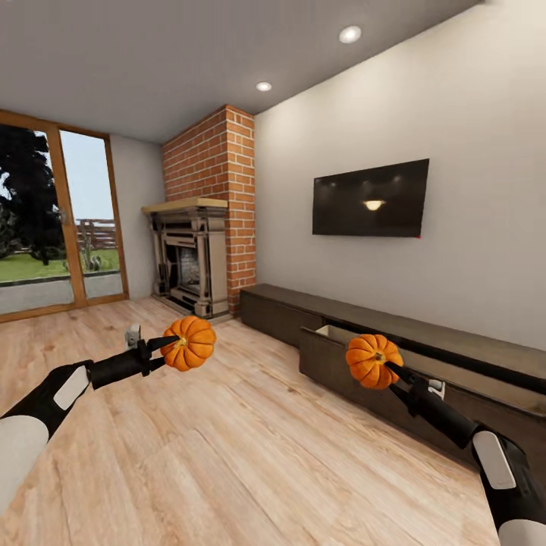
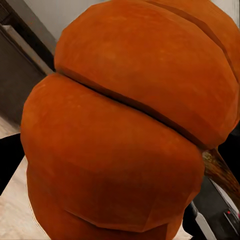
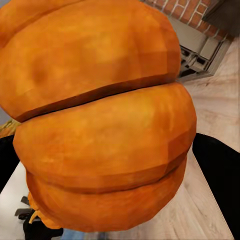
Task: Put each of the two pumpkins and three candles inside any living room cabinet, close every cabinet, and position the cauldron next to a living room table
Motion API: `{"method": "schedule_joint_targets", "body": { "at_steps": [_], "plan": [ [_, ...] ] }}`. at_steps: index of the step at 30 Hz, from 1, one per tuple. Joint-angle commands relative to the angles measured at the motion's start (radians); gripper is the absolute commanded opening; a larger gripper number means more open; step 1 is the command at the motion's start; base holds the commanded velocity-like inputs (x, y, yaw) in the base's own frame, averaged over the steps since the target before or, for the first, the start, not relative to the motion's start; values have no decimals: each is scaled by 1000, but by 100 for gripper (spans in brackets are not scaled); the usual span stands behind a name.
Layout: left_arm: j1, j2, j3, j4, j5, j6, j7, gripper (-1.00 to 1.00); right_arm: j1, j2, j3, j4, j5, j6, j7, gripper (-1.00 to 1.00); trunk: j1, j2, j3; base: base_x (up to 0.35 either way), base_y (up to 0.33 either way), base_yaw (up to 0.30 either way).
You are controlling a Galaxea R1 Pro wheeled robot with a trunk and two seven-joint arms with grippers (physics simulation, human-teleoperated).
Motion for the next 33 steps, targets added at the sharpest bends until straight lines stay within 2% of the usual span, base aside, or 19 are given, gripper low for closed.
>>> {"method": "schedule_joint_targets", "body": {
  "at_steps": [1, 33],
  "plan": [
    [-1, 1, -4, 0, 14, 8, -1, -100, -1, 1, -4, 2, -10, 9, 2, -100, -1, 0, 4, 0, 0, -268],
    [-1, 0, -7, 0, 14, 8, -2, -100, -1, 0, -8, 8, -11, 9, 1, -100, -15, 7, 154, 0, 0, -269]
  ]
}}
